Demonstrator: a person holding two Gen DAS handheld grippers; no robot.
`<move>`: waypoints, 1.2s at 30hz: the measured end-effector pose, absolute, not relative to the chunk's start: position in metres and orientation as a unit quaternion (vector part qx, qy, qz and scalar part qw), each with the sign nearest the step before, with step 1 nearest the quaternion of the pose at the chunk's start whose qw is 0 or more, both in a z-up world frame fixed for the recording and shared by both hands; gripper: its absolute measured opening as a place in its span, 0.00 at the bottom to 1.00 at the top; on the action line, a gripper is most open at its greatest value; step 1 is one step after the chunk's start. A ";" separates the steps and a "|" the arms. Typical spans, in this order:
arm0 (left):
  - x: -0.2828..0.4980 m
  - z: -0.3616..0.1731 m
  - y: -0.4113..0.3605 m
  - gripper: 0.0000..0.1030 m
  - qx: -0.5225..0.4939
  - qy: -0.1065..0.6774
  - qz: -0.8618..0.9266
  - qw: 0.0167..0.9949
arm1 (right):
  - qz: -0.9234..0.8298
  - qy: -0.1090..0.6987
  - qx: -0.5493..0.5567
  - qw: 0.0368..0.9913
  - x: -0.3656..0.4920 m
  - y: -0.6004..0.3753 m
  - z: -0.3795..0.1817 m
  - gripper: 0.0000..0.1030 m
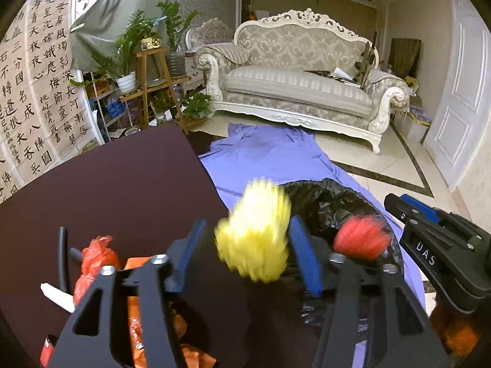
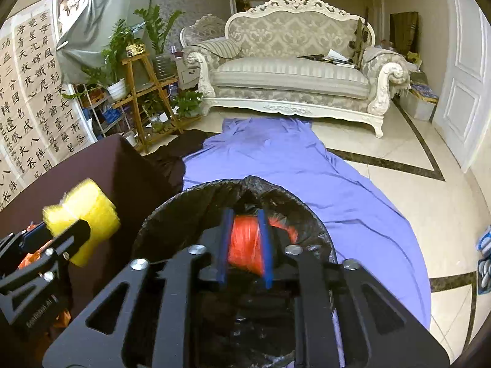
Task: Collect trash
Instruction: 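Carry both items over the black bin and open both tools to drop them, then move both tools back over the table toward the remaining trash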
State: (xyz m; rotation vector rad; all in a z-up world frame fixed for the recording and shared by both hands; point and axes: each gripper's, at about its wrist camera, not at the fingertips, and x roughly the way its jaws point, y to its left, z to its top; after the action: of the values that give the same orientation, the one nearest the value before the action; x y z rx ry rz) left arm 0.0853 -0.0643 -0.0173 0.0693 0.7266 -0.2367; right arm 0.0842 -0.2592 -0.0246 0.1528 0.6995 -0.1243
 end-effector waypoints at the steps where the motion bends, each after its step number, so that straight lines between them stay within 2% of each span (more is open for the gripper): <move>1: 0.086 -0.018 -0.065 0.67 0.034 0.354 -0.115 0.927 | -0.062 0.342 0.077 0.934 0.084 -0.260 -0.025 0.27; 10: 0.081 -0.016 -0.062 0.74 0.024 0.358 -0.113 0.926 | -0.077 0.335 0.080 0.936 0.071 -0.265 -0.021 0.37; 20: 0.053 0.002 -0.034 0.75 0.015 0.355 -0.101 0.929 | -0.060 0.324 0.076 0.941 0.042 -0.240 -0.006 0.46; 36: 0.006 0.003 0.089 0.75 -0.023 0.361 0.008 0.932 | 0.028 0.334 0.038 0.941 0.014 -0.146 -0.002 0.46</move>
State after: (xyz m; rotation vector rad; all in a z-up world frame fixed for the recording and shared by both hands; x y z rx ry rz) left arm 0.0060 0.0894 0.0032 -0.0477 0.7393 0.0162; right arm 0.0135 -0.1462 -0.0022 0.0779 0.6820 0.0575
